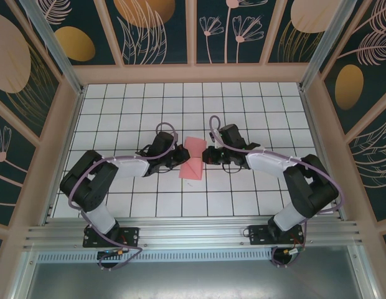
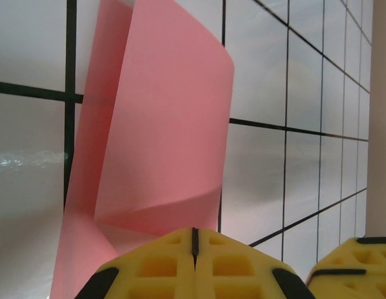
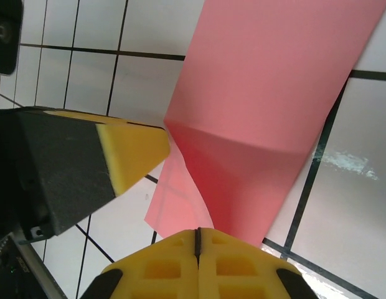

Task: Fold a paper plane with a square sheet of paper (pick it up from the middle)
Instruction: Fold the triangle a second time at the center of the table.

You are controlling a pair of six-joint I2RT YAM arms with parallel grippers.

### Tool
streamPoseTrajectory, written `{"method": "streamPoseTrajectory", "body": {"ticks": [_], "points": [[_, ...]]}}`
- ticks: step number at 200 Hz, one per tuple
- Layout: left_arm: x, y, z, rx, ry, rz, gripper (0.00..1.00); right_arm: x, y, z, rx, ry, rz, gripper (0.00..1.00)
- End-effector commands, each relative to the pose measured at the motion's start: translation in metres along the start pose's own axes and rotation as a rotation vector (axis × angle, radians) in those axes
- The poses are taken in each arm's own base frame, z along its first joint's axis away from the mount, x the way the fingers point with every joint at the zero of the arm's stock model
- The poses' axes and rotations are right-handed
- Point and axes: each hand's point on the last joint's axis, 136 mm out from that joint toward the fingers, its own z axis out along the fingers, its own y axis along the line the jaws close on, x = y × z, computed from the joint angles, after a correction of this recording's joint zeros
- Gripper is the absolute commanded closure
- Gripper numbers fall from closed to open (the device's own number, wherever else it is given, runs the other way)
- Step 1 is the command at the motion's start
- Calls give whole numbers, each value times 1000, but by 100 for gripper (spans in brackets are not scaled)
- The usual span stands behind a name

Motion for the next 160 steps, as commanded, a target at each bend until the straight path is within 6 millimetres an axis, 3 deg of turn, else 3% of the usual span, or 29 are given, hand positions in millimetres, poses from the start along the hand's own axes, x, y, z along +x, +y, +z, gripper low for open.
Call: {"method": "streamPoseTrajectory", "body": {"ticks": [1,105,160], "points": [[5,-9,10,35,40,34,95,-1,3,7,-15,14,17,96],[15,20,26,-74,77,27,92,2,0,28,-7,54,29,96],[22,31,29,-110,98,35,91,11,-29,48,47,108,83,96]]}}
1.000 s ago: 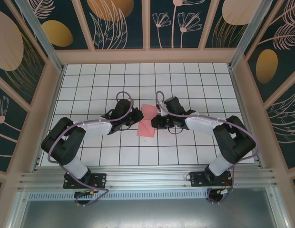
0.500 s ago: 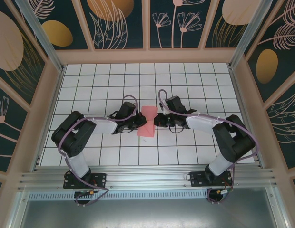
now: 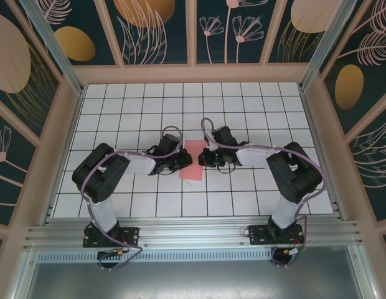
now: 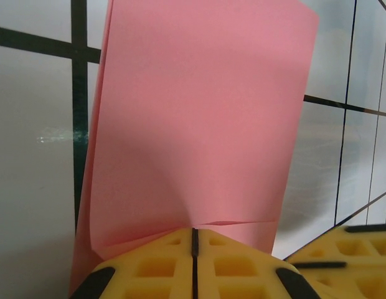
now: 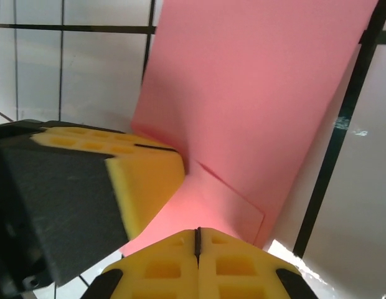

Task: Fold a paper plane with a square sheet of paper (pick it up from the middle)
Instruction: Fold the triangle a second time at the center of the table.

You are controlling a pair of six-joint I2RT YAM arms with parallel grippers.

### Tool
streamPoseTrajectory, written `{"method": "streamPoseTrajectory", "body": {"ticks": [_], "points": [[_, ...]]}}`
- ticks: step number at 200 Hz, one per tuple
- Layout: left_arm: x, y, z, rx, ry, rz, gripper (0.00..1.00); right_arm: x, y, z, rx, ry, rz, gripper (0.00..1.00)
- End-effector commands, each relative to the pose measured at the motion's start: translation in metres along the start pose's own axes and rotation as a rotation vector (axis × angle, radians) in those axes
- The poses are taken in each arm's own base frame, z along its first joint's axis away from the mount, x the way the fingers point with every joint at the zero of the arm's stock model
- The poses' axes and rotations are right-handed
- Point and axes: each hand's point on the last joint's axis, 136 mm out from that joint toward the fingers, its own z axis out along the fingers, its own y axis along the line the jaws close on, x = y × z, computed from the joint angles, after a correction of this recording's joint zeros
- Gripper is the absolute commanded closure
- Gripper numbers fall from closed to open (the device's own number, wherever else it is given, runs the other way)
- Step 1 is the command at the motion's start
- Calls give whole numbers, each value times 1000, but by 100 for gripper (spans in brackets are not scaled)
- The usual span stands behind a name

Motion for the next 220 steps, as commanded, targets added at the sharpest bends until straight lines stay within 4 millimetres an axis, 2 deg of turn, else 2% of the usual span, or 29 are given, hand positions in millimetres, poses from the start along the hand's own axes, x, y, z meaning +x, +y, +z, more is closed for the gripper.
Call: {"method": "streamPoseTrajectory", "body": {"ticks": [1,33,44,76,92,104,152,185,220], "points": [[7,10,5,-46,25,19,91,-2,-9,7,14,12,32,96],[8,14,5,-61,26,19,91,6,-24,10,58,34,52,96],[9,15,5,-63,27,20,91,6,-23,8,58,36,52,96],[8,15,5,-67,26,24,91,0,13,-10,-32,6,-5,96],[8,16,5,-69,25,23,91,9,31,-12,-96,38,-33,97],[8,16,5,-72,26,23,92,16,36,-10,-103,57,-41,98],[8,17,5,-78,26,21,92,36,25,11,-111,151,-7,99],[9,19,6,-87,30,27,93,50,0,23,-50,200,34,99],[9,28,7,-120,24,19,95,62,-15,22,-1,227,56,99]]}}
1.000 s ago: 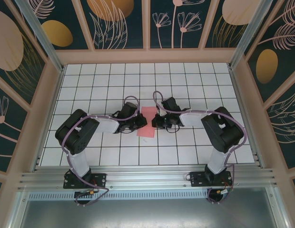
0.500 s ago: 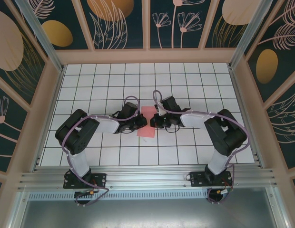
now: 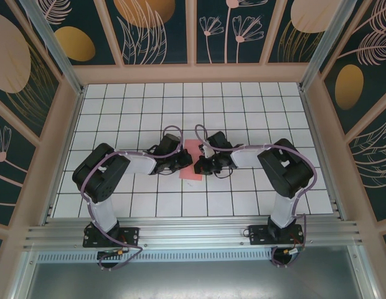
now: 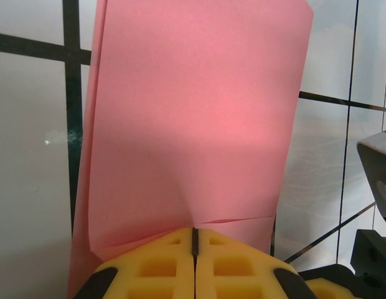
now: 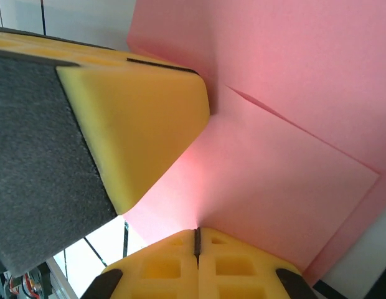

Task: Fold a paper plane with a square sheet of paper (pick it up from the middle)
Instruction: Fold the triangle a second time at the center of the table.

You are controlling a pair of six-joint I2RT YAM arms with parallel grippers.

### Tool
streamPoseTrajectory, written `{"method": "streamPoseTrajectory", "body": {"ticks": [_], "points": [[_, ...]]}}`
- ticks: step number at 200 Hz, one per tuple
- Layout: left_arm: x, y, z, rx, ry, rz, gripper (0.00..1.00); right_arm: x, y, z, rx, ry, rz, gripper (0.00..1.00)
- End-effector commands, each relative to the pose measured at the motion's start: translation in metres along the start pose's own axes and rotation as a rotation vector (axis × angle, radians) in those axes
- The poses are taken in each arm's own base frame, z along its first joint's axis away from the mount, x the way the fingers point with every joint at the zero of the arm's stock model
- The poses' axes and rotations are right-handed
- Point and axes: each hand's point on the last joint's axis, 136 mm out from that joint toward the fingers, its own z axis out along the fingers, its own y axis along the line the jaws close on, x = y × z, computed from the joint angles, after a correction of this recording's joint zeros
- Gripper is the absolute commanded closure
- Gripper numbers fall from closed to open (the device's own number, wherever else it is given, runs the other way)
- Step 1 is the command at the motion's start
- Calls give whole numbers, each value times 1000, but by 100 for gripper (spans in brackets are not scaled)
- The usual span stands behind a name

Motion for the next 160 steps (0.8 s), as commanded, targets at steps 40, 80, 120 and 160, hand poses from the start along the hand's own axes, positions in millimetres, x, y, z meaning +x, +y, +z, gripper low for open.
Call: {"method": "streamPoseTrajectory", "body": {"ticks": [40,80,120,160], "points": [[10,42,7,-171,12,-13,97,27,-21,-4,73,74,42,99],[15,52,9,-200,18,-28,98,38,-9,-8,33,105,14,98],[15,55,9,-208,16,-33,98,49,-16,-9,34,118,30,98],[15,57,9,-216,16,-34,99,64,-23,-13,21,127,56,98]]}}
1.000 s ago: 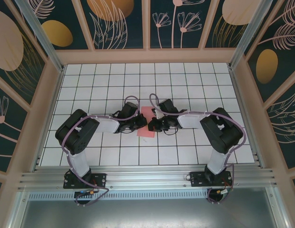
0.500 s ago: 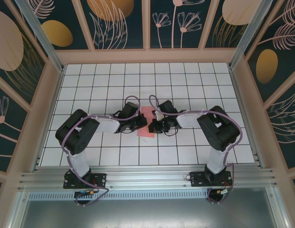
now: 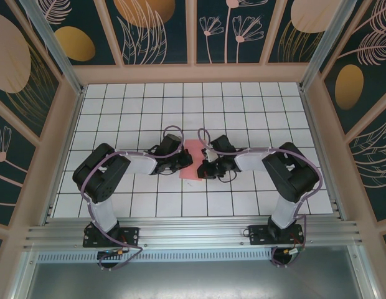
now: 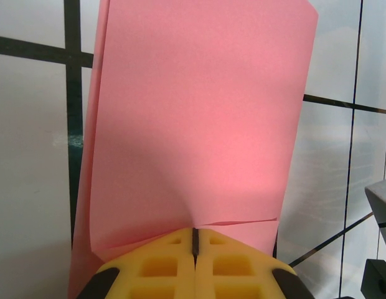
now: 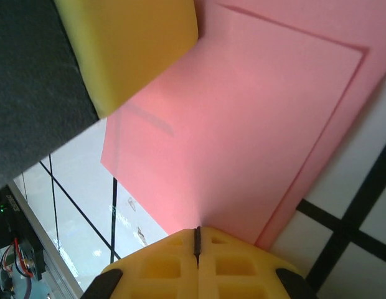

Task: Fold a paper plane with a square sheet of paper (pick it up from the middle)
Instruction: Fold the triangle a second time at the center of the table.

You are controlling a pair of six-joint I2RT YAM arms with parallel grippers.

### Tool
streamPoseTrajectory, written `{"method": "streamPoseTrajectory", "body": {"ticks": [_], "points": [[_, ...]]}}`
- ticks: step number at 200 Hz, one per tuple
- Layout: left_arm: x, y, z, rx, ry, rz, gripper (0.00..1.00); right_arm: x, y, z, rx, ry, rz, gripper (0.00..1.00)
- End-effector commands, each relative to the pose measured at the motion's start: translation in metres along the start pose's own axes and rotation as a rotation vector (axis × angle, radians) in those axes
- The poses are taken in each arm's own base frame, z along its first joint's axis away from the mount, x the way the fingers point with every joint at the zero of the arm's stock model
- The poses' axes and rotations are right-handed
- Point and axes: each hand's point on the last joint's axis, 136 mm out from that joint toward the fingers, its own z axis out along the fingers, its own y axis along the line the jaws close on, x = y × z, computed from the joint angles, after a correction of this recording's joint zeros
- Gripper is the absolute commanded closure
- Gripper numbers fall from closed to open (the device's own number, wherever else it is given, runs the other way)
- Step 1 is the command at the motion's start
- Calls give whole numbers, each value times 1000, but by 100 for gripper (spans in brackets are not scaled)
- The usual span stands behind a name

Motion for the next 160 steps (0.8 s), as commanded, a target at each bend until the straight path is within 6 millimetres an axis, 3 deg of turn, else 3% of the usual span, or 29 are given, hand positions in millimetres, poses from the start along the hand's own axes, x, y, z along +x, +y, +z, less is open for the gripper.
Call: {"method": "streamPoseTrajectory", "body": {"ticks": [1,54,66,101,115,133,160], "points": [[17,55,9,-195,30,-34,99,40,-17,-2,25,104,73,98],[17,54,9,-192,34,-30,99,52,-26,-9,7,102,109,98],[17,52,8,-189,33,-25,99,44,-21,-13,-3,78,94,98],[15,46,6,-169,30,-16,98,0,24,-32,-89,-46,-20,98],[12,42,4,-158,22,-11,98,-13,33,-36,-105,-76,-41,98],[9,37,4,-140,18,-10,98,-22,30,-29,-94,-71,-30,98],[7,29,4,-115,18,-6,97,-23,7,-12,-32,-52,13,98]]}}
